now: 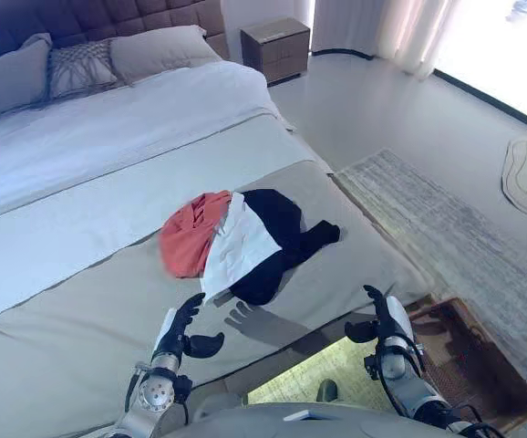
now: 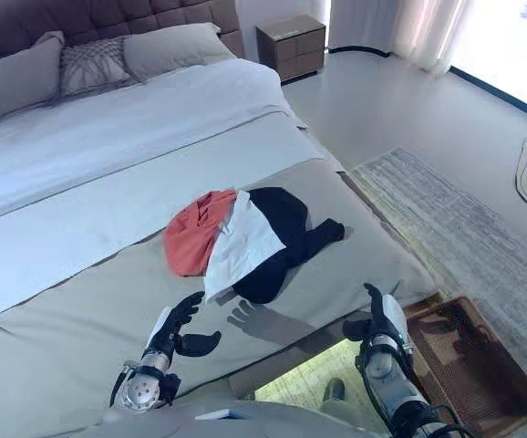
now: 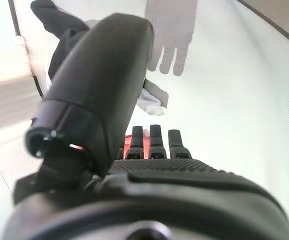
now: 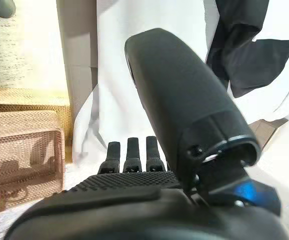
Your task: Pick up the clothes from the bed and place them into the basket
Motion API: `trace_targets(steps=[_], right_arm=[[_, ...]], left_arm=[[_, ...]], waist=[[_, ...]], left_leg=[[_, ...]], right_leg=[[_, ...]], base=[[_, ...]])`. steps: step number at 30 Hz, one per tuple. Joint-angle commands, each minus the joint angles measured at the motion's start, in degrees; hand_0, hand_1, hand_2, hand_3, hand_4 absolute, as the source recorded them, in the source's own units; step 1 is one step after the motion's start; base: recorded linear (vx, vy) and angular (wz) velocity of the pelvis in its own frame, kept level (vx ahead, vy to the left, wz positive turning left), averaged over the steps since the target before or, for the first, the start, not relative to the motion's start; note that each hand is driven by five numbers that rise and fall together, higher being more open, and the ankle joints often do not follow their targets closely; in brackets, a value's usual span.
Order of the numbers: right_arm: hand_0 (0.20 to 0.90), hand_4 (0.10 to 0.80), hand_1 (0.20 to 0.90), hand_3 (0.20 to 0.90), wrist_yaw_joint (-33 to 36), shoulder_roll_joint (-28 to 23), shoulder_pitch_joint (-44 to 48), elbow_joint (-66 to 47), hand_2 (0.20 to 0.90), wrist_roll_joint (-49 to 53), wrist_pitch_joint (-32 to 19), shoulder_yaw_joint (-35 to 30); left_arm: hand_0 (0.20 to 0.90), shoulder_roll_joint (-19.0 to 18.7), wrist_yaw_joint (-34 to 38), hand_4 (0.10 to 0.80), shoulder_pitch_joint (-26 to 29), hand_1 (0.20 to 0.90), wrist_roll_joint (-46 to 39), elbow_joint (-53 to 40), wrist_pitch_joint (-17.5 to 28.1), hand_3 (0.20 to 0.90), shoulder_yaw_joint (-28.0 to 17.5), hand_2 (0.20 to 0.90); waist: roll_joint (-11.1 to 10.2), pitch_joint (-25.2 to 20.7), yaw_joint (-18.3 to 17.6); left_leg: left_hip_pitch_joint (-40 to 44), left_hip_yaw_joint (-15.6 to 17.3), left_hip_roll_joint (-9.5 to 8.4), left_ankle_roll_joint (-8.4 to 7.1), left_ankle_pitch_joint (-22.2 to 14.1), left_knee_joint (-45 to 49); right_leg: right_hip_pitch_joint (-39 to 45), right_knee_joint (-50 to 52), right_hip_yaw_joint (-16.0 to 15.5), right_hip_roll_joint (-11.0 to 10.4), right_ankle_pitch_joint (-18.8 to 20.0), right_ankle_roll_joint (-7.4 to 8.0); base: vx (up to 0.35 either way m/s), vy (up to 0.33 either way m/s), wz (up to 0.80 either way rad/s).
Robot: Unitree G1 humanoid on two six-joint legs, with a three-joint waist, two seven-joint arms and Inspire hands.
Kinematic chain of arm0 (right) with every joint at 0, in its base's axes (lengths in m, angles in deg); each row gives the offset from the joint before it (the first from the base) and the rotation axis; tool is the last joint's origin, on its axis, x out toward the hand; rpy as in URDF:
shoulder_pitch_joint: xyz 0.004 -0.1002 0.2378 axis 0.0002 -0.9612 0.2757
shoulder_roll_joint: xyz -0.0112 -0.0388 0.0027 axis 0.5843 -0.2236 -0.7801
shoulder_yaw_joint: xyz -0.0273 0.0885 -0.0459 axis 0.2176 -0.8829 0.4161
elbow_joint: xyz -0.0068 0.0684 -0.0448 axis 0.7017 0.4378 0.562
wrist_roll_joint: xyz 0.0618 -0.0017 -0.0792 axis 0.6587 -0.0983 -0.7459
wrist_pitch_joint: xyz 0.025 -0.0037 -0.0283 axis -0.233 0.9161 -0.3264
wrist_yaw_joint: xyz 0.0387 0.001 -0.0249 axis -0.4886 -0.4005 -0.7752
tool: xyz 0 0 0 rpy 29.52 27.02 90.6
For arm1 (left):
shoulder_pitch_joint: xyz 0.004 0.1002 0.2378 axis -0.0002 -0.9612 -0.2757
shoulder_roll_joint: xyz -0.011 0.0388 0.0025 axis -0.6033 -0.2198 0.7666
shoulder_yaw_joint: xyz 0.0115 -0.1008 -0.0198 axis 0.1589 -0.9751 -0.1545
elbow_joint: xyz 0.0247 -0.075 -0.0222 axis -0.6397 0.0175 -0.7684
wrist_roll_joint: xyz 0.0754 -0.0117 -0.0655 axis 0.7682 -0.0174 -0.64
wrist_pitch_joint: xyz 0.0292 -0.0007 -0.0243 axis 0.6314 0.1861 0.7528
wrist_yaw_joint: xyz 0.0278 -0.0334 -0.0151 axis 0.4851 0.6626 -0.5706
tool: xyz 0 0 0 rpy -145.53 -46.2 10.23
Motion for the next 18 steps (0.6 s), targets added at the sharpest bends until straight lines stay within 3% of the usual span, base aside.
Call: trace_targets(steps=[1,18], right_arm=[[0.9,0.8,0.9,0.9,1.9,0.1,4.3,-2.4,0.9,-2.7,-3.9,1.6],[0.9,0.8,0.9,0.9,4.7,-1.5,5.2,-4.7,0.9,-6.3,-1.6,2.3]], left_arm=[[0.9,-2.1,0.8,0.8,6.1,0.9,-0.3,-2.4,2.1,0.9,-0.1,0.9],[0.9,-2.8,-0.3,0.8,6.8,0.9,-1.4,-3.2,0.4,0.9,-0.2,0.9]], waist=[[-2.4,0.5,1.0],[-2.3,1.9,1.2]], left_leg=[[0.2,-3.9,0.87,-1.22,-5.2,0.3],[-0.4,-4.2,1.18,-1.41,-4.5,0.3]], right_leg=[[4.7,3.1,3.0,-2.9,-8.0,0.99],[3.8,3.9,3.3,-3.0,-8.2,0.81]], base=[[0.006,-0.015,0.05],[0.0,-0.001,0.0]])
